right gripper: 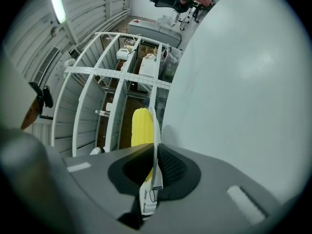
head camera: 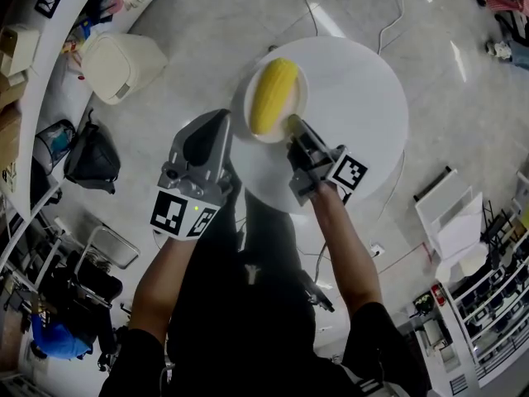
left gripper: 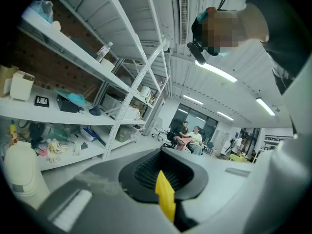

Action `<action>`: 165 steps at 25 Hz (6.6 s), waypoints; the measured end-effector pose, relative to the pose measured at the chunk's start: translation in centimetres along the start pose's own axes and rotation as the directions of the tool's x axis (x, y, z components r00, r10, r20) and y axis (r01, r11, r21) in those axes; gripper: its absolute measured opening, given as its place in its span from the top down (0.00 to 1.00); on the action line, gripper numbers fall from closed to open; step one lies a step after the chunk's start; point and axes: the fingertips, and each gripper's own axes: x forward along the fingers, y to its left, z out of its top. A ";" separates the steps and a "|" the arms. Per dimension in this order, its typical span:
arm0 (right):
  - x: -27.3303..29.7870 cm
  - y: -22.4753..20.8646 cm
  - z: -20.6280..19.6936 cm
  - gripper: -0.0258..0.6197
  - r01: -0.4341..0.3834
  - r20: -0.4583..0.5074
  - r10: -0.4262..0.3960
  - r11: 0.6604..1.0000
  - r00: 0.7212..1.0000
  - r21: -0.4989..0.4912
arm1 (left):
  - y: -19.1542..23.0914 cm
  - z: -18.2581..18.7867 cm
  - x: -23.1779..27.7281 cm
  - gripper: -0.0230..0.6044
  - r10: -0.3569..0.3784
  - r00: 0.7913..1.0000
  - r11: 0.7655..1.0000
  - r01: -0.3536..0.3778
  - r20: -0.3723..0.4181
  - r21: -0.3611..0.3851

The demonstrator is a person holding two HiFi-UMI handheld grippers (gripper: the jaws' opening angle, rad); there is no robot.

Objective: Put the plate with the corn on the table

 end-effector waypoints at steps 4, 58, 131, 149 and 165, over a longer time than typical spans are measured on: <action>0.3 -0.7 0.2 0.91 0.014 0.002 -0.014 1.000 1.000 -0.002 | 0.4 -0.3 0.2 0.96 -0.002 1.000 1.000 0.002 -0.002 -0.003; 0.8 -3.5 1.5 0.90 0.310 0.002 -0.317 0.925 0.948 -0.218 | 0.6 -1.4 0.7 0.96 0.006 1.000 1.000 -0.006 -0.003 -0.018; -3.8 5.8 1.0 0.95 0.463 0.148 -0.445 0.774 0.883 -0.433 | -4.7 5.8 -3.5 0.96 0.001 0.998 0.999 -0.004 0.061 0.040; -6.5 16.4 0.7 0.95 0.411 0.234 -0.339 0.782 0.911 -0.469 | -9.4 12.2 -6.7 0.96 -0.043 0.991 0.996 0.033 0.126 0.081; -8.9 23.8 -0.1 0.95 0.369 0.316 -0.226 0.765 0.921 -0.529 | -11.9 15.0 -8.3 0.96 -0.106 0.981 0.988 0.086 0.160 0.128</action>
